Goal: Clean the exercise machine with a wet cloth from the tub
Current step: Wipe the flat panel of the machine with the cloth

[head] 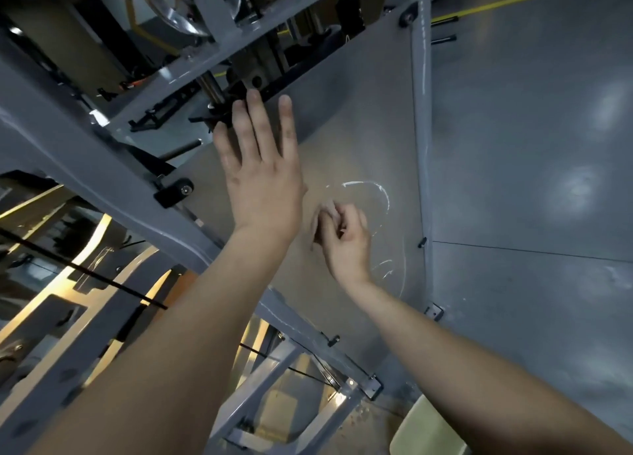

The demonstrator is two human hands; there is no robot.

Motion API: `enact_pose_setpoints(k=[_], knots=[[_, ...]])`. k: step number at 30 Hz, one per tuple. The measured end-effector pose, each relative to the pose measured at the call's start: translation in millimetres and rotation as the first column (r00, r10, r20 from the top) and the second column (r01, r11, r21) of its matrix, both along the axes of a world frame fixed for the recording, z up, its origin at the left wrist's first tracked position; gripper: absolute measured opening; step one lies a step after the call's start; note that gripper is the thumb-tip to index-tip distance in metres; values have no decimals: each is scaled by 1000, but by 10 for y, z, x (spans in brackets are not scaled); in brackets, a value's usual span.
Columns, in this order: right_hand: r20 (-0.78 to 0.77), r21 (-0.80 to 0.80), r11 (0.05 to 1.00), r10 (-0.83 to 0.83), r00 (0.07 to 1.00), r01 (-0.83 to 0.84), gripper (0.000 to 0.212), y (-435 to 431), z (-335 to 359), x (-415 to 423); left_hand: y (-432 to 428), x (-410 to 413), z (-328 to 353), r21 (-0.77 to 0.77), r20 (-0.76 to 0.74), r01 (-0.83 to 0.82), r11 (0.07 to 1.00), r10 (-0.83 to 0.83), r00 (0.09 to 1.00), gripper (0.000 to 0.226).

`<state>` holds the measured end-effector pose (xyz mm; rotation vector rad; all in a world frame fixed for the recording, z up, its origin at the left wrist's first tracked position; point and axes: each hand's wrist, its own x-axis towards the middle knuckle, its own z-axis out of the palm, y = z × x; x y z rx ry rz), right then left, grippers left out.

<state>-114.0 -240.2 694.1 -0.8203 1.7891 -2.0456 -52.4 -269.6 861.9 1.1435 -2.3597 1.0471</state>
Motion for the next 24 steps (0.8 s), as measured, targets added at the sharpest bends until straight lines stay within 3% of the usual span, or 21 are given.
enact_pose_setpoints(k=[4,9,14,19,21,24], knots=[[-198,-74,994,62,978,-78,20,31,108,17,-43,5,-32,-44,-1,0,999,0,1000,111],[-155,-103,991,-106,982,91,23,-86,262,-170,-77,3,-43,-45,-4,8,999,-8,1000,108],[-336,-55,990,105,936,-131,20,40,78,-38,-61,9,-40,-32,12,-6,999,7,1000,116],[-191,-67,984,-176,966,166,22,-134,316,-306,-55,15,-28,-26,-11,9,1000,-10,1000,116],[-165,-84,989,-132,978,119,24,-98,300,-151,-45,5,-30,-57,-11,3,998,-3,1000,113],[-266,-59,997,34,963,-51,31,81,189,52,-49,-10,-43,-94,-18,-25,995,23,1000,112]])
